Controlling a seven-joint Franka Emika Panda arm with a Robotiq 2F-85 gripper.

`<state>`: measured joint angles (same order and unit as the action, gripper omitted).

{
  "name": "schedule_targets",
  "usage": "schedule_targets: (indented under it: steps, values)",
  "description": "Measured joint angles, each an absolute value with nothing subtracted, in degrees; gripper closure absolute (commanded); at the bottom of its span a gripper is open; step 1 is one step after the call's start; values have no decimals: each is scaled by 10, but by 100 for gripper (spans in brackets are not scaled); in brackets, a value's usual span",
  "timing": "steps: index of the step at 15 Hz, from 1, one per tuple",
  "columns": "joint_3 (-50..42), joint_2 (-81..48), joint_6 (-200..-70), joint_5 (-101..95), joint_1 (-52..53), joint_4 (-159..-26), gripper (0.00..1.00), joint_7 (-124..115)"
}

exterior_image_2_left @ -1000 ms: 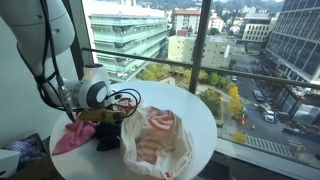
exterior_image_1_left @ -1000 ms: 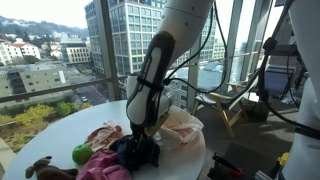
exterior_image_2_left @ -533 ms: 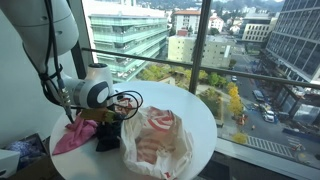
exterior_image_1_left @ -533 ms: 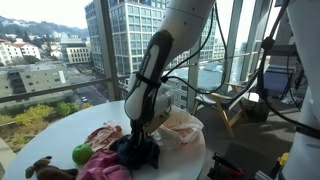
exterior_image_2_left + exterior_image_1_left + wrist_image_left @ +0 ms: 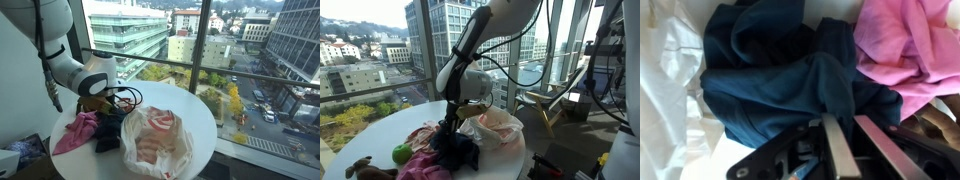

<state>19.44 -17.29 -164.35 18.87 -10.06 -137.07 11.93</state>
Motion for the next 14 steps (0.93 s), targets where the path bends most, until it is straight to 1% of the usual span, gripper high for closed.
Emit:
schedule_targets:
  steps: [3, 7, 10, 14]
  values:
    - [209, -95, -1621, 267, -120, -1373, 97, 157]
    - [147, 28, -1596, 287, -91, -1392, 97, 155]
    - [88, 122, -1595, 223, -68, -1418, 97, 98]
    - [49, 245, -1583, 131, -69, -1446, 97, -8]
